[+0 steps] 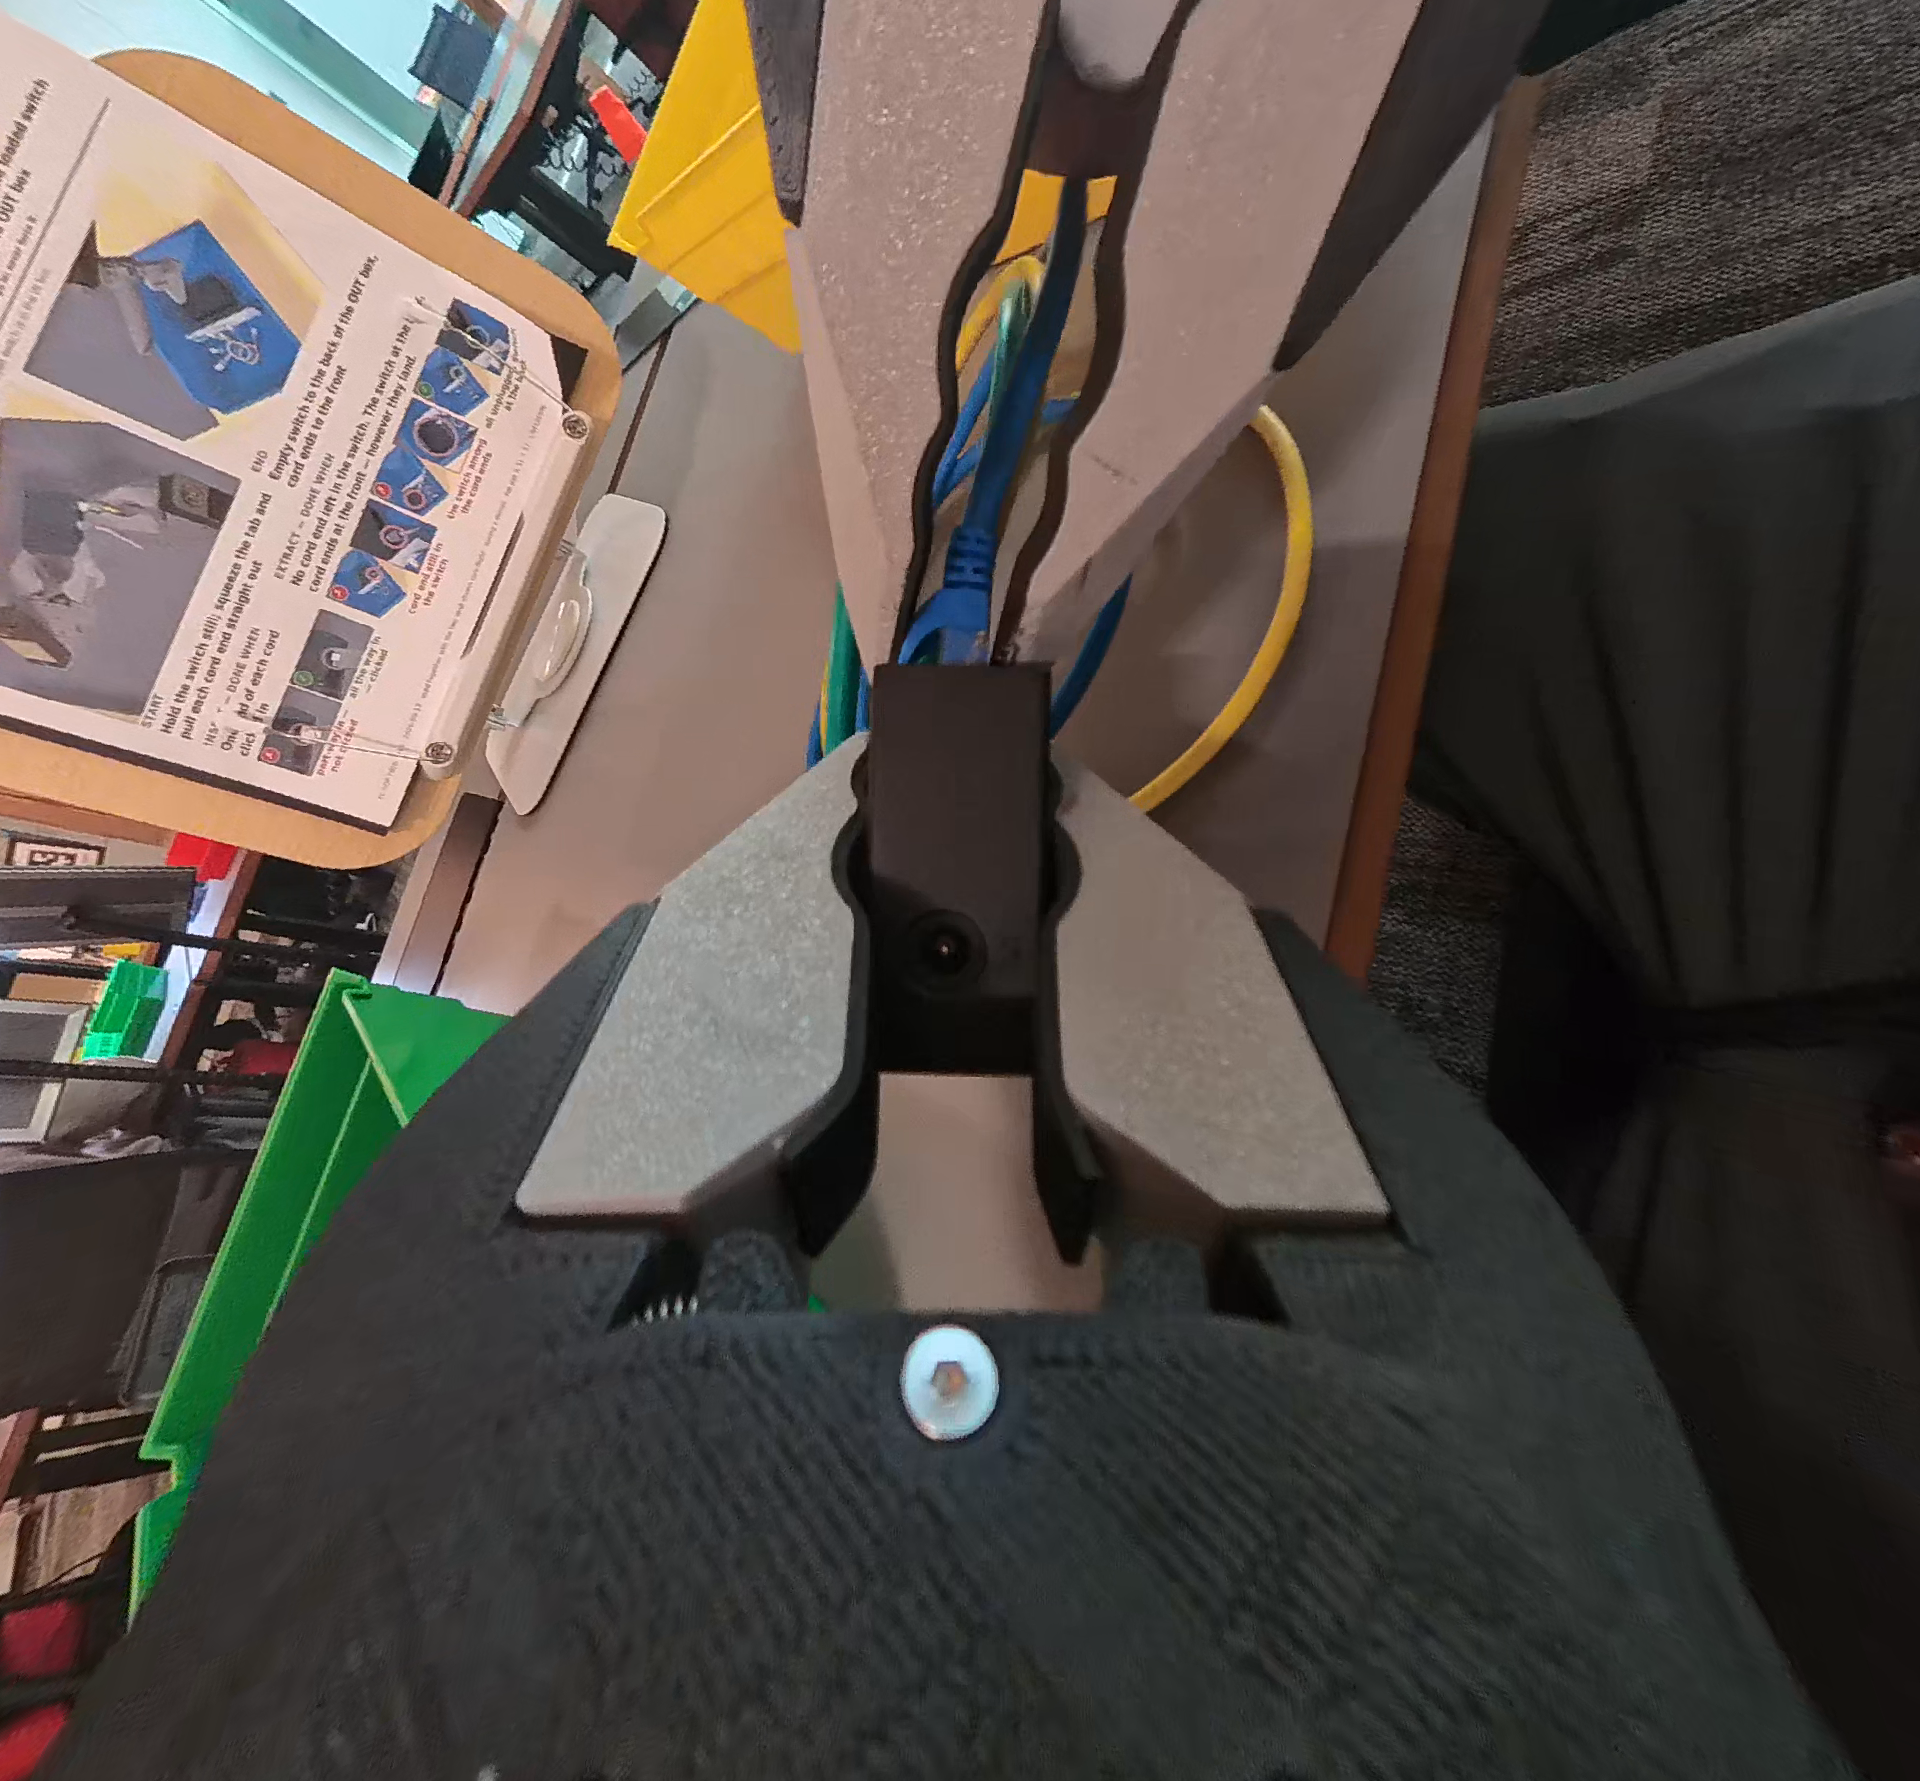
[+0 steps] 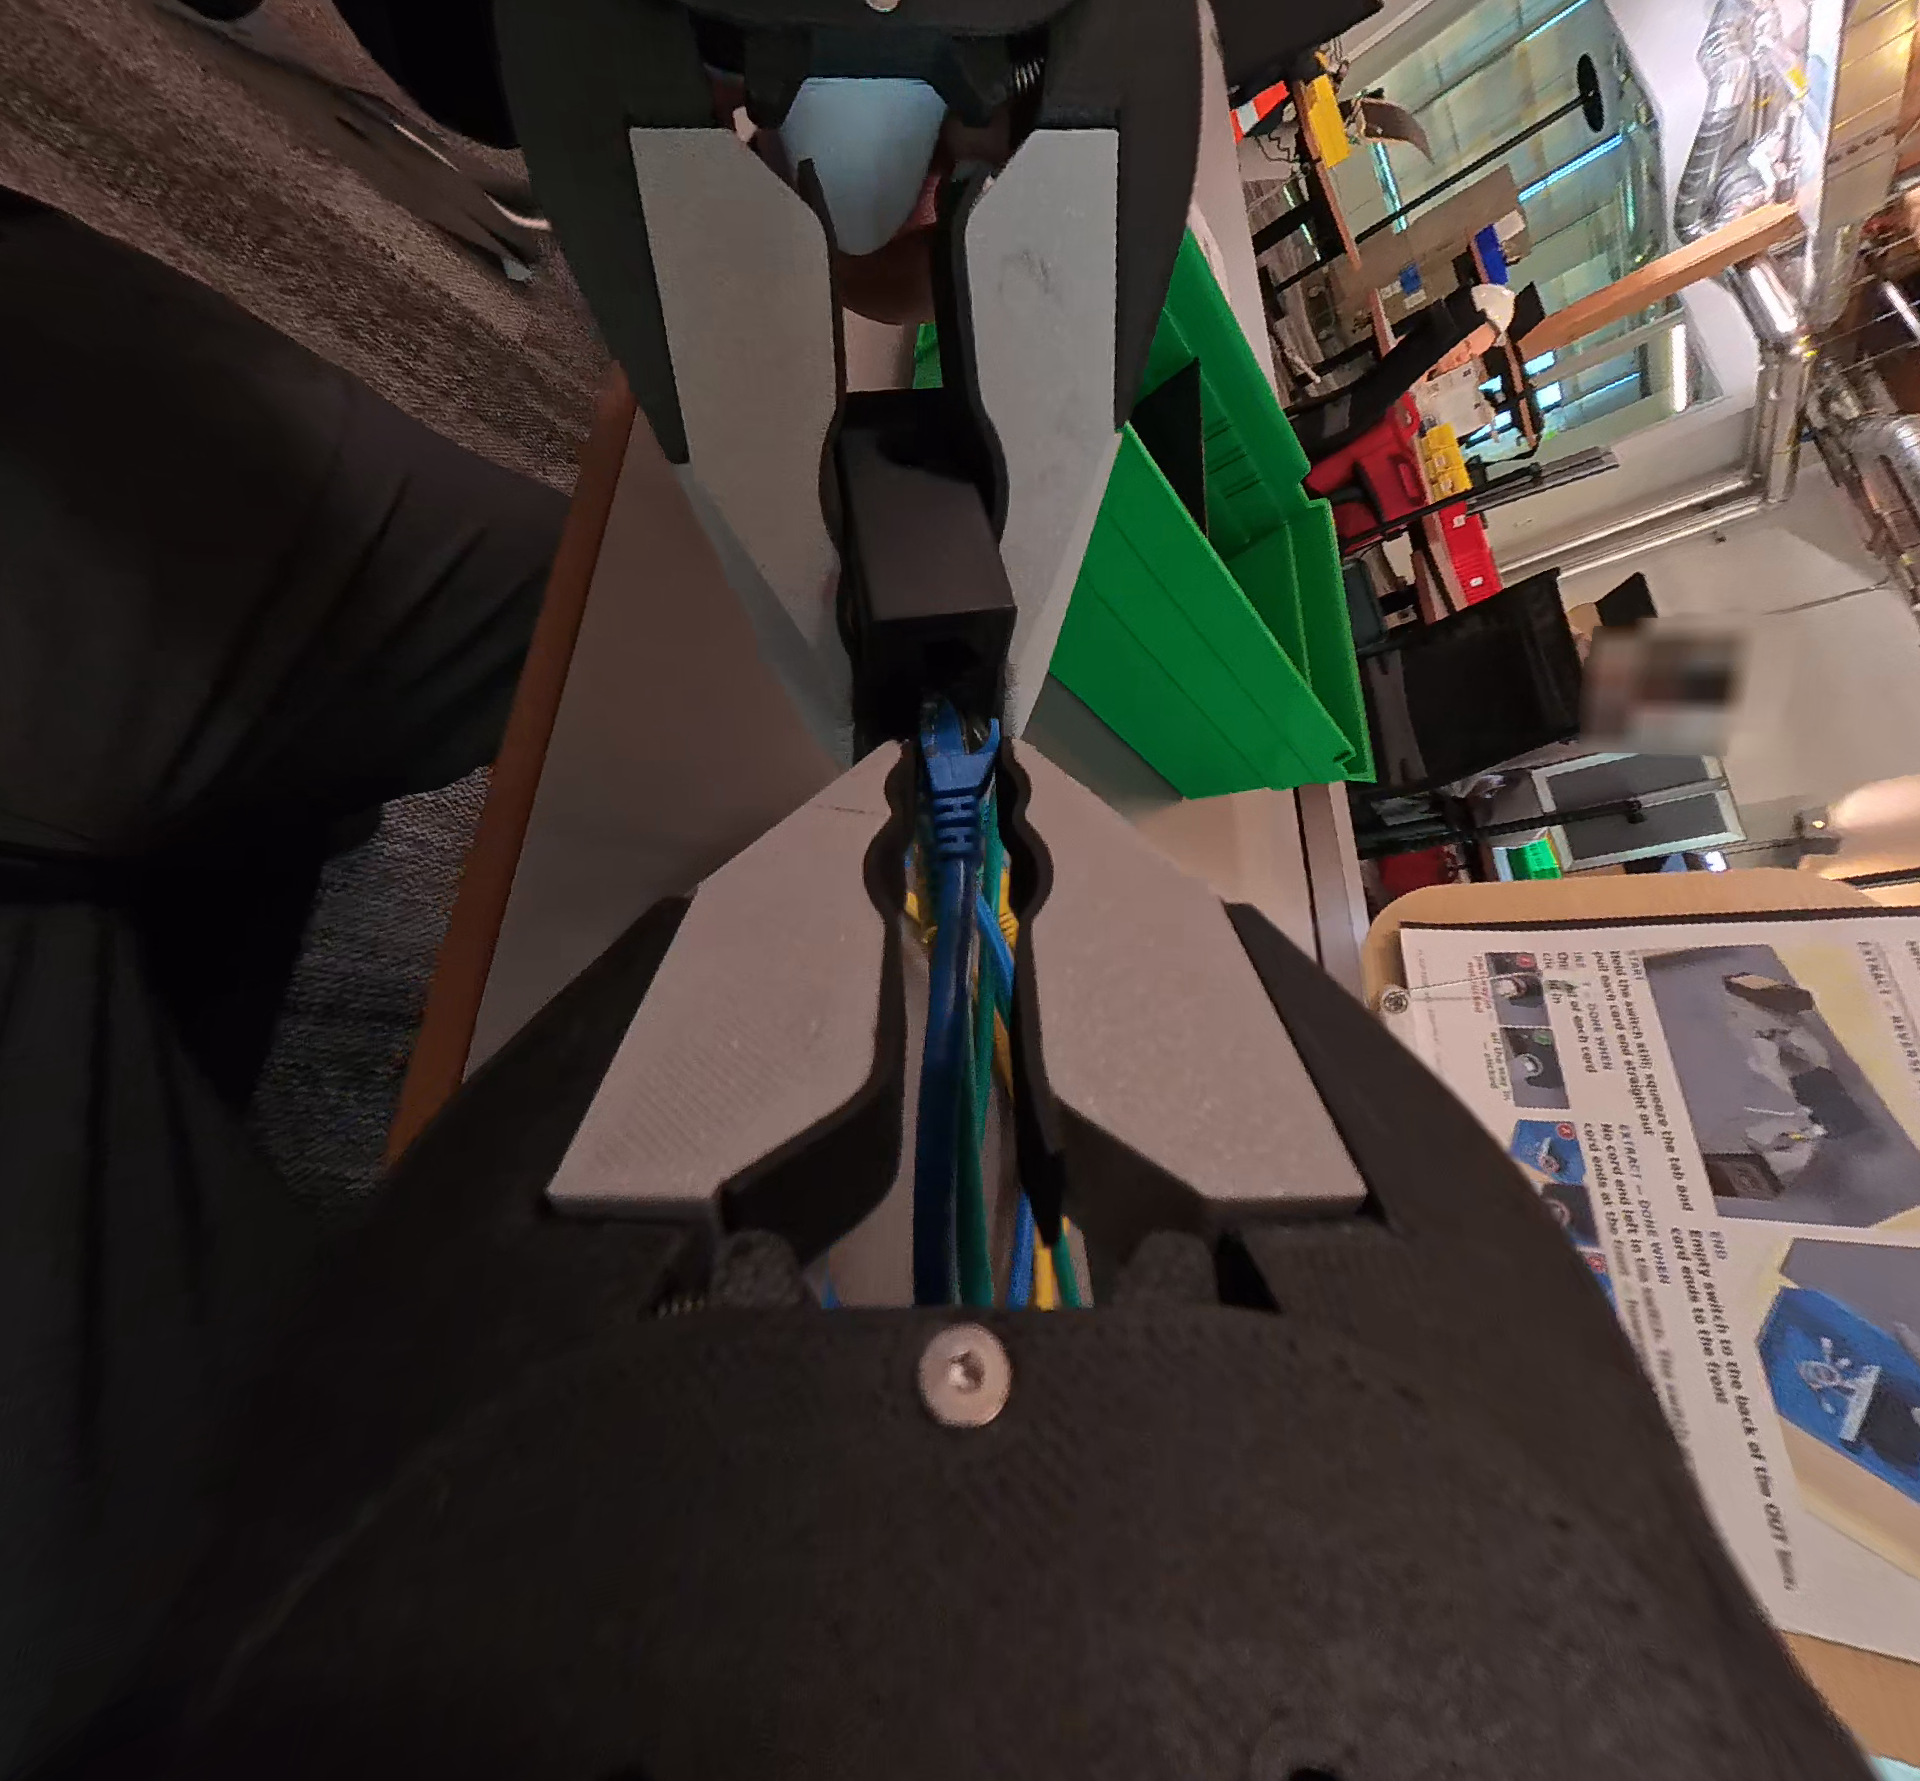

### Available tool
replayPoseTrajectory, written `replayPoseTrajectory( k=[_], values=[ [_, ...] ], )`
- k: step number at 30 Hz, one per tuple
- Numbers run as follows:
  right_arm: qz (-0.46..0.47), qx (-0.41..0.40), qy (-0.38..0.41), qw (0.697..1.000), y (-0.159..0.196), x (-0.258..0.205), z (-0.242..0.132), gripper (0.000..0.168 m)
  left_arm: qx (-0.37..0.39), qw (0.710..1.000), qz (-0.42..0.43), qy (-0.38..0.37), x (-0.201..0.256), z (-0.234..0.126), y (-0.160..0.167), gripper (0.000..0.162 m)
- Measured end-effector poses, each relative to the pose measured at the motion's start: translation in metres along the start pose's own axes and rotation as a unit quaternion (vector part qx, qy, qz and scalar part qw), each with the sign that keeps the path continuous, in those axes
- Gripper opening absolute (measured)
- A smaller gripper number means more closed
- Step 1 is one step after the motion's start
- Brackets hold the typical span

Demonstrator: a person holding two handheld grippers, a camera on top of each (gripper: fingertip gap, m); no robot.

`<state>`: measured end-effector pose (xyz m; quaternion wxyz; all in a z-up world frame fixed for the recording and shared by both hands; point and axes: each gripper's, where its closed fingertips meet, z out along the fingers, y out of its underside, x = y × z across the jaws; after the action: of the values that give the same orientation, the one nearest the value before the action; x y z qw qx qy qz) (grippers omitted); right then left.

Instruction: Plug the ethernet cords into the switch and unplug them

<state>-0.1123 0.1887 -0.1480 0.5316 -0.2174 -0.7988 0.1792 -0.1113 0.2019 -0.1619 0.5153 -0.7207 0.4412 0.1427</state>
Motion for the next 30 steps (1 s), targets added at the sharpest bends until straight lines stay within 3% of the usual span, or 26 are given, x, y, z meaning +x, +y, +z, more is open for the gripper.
replayPoseTrajectory(
  k=[12, 26, 30],
  values=[
    [-0.053, 0.02, 0.013, 0.998, -0.01, -0.006, -0.003, 0.011, 0.03, 0.996, -0.034, 0.071, 0.01, -0.007, -0.003, 0.027],
    [-0.082, 0.005, 0.044, 0.996, -0.013, -0.001, 0.0, 0.013, 0.042, 0.991, -0.084, 0.096, 0.008, -0.01, -0.001, 0.026],
    [-0.063, 0.008, 0.019, 0.998, -0.012, -0.006, 0.002, 0.012, 0.028, 0.997, -0.017, 0.071, 0.008, -0.009, 0.001, 0.026]
  ],
)
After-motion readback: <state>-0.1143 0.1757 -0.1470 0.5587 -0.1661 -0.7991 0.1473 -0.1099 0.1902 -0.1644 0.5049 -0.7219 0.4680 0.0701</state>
